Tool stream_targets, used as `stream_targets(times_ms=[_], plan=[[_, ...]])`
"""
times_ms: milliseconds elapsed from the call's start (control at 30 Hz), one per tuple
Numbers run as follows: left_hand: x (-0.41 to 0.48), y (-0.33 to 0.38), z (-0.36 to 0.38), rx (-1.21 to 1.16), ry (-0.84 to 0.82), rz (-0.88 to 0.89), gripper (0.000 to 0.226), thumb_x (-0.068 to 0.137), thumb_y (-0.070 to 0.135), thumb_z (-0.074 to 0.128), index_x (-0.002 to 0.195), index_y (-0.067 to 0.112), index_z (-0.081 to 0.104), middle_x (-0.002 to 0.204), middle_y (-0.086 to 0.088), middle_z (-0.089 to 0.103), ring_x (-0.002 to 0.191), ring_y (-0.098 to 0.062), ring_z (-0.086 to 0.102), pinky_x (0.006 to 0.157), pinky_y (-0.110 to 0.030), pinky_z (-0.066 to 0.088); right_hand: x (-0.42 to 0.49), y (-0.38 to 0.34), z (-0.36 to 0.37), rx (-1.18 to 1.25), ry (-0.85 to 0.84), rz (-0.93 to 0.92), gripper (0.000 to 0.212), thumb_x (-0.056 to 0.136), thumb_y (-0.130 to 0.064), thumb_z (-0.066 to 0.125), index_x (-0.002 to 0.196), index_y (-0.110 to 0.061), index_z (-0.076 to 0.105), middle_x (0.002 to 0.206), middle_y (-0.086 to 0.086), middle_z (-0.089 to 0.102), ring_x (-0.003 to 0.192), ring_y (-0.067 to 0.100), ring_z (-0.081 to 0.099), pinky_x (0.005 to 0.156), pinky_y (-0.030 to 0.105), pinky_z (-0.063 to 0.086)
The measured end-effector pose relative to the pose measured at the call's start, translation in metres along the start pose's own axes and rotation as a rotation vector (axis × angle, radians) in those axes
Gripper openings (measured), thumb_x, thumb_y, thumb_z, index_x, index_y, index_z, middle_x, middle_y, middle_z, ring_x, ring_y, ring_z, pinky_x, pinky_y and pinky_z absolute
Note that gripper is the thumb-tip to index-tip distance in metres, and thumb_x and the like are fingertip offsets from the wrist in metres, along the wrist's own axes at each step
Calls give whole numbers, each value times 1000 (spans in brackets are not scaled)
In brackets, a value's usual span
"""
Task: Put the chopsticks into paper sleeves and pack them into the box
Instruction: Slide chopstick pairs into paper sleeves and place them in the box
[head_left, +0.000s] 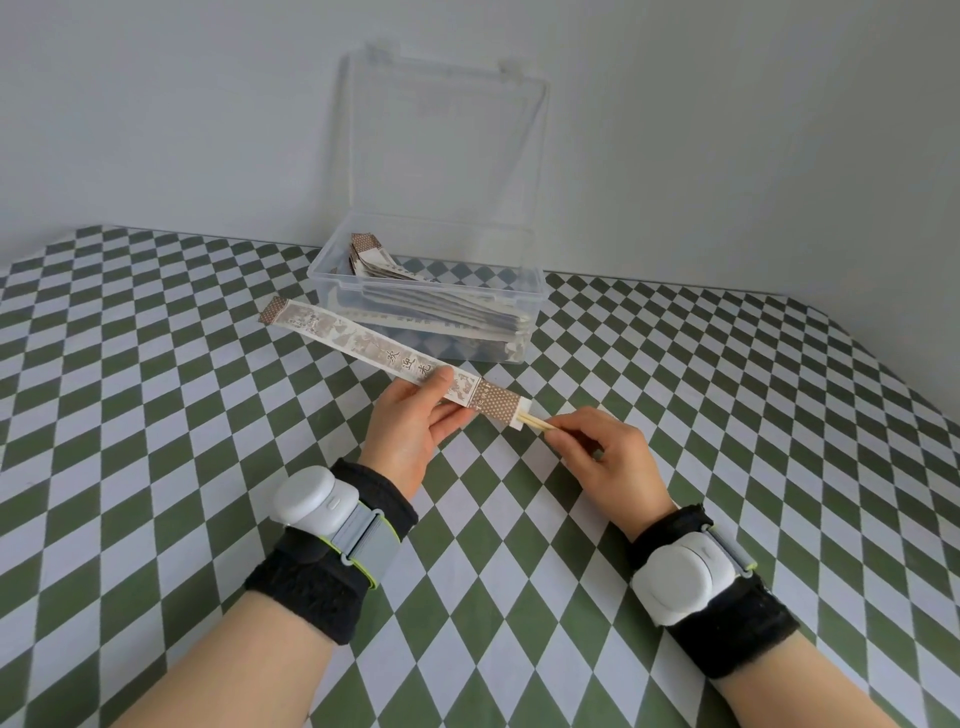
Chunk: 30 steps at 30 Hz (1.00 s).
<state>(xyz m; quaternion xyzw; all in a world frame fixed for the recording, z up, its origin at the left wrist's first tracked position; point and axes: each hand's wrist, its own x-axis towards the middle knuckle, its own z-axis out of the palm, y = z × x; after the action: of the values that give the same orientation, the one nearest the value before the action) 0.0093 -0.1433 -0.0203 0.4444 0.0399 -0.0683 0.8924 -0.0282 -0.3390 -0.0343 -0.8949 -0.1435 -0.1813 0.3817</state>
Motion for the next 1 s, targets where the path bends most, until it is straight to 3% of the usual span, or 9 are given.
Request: stream_targets(times_ms=[200,467,567,867,1000], plan=[[-1,-4,1,117,-80,-31,11,90,8,57,99,10,62,96,-7,71,89,-15,70,72,-24,57,-1,-1,-1,77,-24,22,34,81,-33,55,101,-10,69,81,-8,63,75,4,56,63,11,45],[1,0,-2,11,-35,-47,11,89,7,57,99,10,61,90,-5,73,83,-13,71,64,-21,57,-1,-6,-5,319,-81,177,16,89,-16,52,90,-20,68,73,-3,63,58,6,51,57,17,47],[0,0,-1,21,-73,-51,10,88,7,57,97,9,61,87,-4,74,83,-13,71,64,-20,56,-1,-8,-5,377,-79,243,13,84,-23,55,85,-22,68,70,-3,63,56,5,51,56,14,45],[-3,-2,1,99,-147,-49,10,88,7,57,96,8,63,89,-5,74,86,-15,71,67,-22,57,0,-8,-3,331,-124,249,23,78,-36,53,88,-18,66,72,-4,62,58,3,53,54,12,45],[-4,-2,2,119,-149,-36,9,87,7,58,94,9,64,89,-4,74,86,-15,71,68,-22,57,0,-5,-2,293,-138,264,11,83,-32,54,86,-26,62,74,-5,63,62,2,55,57,14,47]])
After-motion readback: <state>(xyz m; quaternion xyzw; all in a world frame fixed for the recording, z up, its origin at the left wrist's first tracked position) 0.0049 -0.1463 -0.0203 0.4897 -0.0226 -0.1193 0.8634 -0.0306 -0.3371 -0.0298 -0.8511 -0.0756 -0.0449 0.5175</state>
